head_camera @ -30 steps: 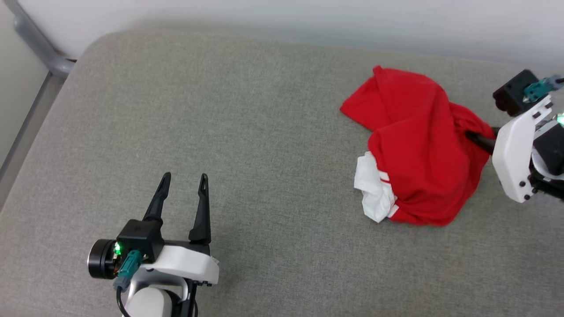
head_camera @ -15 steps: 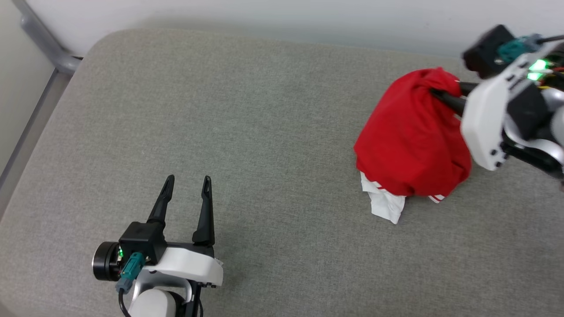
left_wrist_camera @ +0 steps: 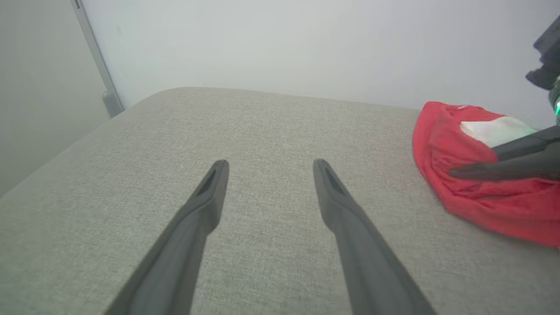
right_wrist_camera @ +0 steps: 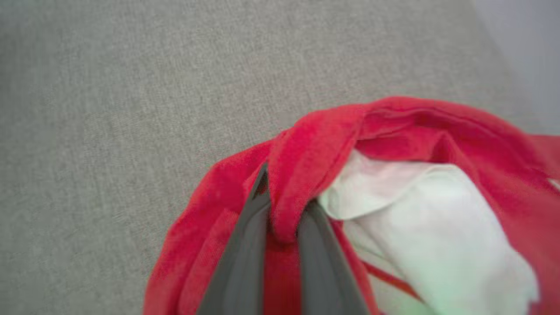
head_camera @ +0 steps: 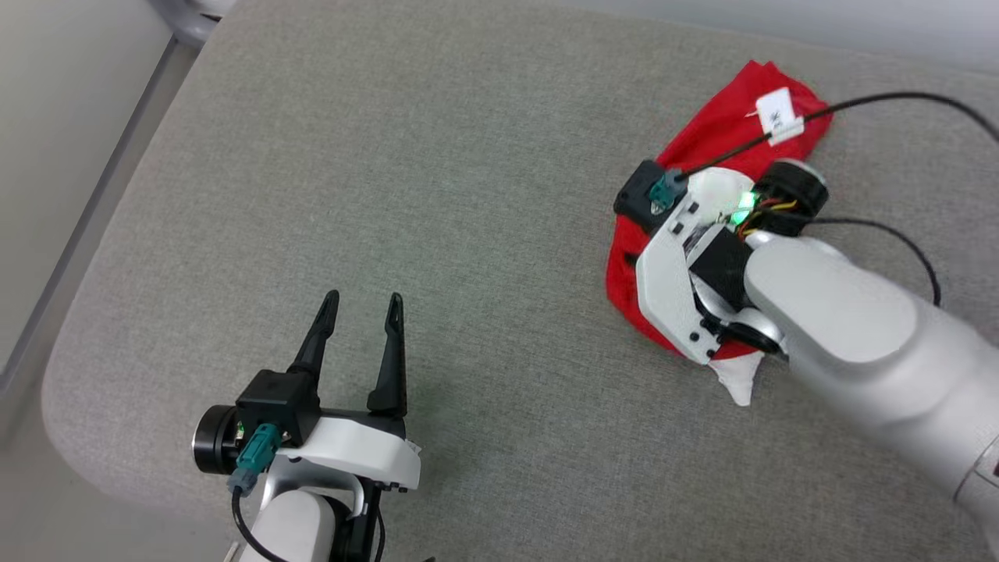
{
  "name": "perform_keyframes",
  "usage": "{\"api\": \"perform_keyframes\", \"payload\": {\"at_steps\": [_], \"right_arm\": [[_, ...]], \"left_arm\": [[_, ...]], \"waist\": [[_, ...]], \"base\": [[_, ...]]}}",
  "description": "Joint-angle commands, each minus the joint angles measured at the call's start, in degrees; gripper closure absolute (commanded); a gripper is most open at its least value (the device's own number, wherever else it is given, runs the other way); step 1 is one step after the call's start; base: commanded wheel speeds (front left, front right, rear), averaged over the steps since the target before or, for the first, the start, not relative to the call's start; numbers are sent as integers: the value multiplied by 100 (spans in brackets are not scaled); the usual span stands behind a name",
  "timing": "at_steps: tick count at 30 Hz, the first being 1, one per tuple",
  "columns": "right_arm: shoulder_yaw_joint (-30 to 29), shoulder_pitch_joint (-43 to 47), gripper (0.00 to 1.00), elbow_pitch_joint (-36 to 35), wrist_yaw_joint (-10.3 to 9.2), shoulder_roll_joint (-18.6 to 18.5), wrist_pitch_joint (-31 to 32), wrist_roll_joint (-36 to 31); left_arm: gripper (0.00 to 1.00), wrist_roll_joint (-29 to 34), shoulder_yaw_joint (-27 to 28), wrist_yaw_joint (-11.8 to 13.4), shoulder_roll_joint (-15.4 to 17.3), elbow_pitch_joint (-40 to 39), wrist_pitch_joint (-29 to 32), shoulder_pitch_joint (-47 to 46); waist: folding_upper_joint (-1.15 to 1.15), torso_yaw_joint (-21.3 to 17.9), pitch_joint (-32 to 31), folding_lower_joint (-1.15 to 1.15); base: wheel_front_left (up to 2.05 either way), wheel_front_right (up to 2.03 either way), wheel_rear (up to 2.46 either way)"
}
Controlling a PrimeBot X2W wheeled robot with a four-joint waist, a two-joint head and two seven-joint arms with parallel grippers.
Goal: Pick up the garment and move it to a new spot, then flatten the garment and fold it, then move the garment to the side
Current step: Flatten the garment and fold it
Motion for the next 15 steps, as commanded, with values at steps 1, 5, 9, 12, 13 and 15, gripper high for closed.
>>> {"api": "perform_keyframes", "payload": {"at_steps": [1, 5, 9, 12, 13, 15], "right_arm": [[17, 62, 100, 52, -7, 19, -75, 39], [60, 28, 71, 87, -6, 30, -515, 82], [36, -123, 0, -19, -6, -120, -1393, 217], [-84, -187, 0, -188, -7, -283, -1979, 327], [-98, -205, 0, -257, -7, -361, -2097, 342], [-116, -240, 0, -452, -6, -513, -2254, 391]], "left_arm": [[0, -15, -20, 29, -6, 19, -15, -47], [0, -1, 12, 38, -6, 80, -15, -10], [0, 74, 46, 19, -5, 119, -15, 103], [0, 139, 93, 21, -6, 103, -15, 208], [0, 165, 107, 16, -6, 92, -15, 245], [0, 238, 145, 1, -5, 83, -15, 330]], "waist": [[0, 27, 13, 0], [0, -45, -110, 0], [0, -188, -363, 0], [0, -319, -558, 0], [0, -358, -614, 0], [0, -438, -722, 0]], "base": [[0, 0, 0], [0, 0, 0], [0, 0, 0], [0, 0, 0], [0, 0, 0], [0, 0, 0]]}}
